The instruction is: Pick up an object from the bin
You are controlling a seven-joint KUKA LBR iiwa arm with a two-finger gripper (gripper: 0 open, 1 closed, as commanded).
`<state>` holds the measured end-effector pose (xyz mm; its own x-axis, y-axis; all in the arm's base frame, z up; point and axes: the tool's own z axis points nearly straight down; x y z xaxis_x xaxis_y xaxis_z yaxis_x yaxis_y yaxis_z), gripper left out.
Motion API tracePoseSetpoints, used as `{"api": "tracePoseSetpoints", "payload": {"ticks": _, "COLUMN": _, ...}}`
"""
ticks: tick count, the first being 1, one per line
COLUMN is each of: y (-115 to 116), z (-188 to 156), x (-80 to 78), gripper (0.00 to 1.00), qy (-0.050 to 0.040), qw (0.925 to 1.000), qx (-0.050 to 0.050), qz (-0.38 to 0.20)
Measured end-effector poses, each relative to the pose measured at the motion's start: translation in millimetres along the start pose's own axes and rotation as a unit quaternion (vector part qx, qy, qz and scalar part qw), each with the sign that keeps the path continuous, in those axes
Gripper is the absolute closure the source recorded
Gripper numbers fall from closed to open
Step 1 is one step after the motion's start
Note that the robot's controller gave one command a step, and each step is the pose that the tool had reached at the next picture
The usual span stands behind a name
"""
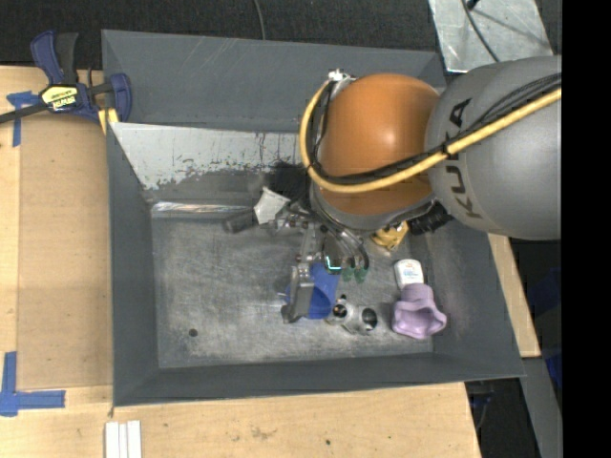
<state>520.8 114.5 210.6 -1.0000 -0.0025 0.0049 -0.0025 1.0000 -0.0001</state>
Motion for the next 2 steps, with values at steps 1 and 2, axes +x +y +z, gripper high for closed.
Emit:
{"api": "tracePoseSetpoints", "payload": {"ticks": 1, "y": -0.5, "z": -3.7, "x": -1.7, "gripper": 0.00, "qy": -0.0038, "qw": 1.0000, "qx": -0.001, "qz": 0.001}}
{"api": "tracePoseSetpoints", "payload": {"ticks": 2, "y": -35.2, "z": 24.9, "x": 0.0, "gripper": 0.00, "qy": -0.0062, "qw": 0.9995, "qx": -0.001, "qz": -0.031}}
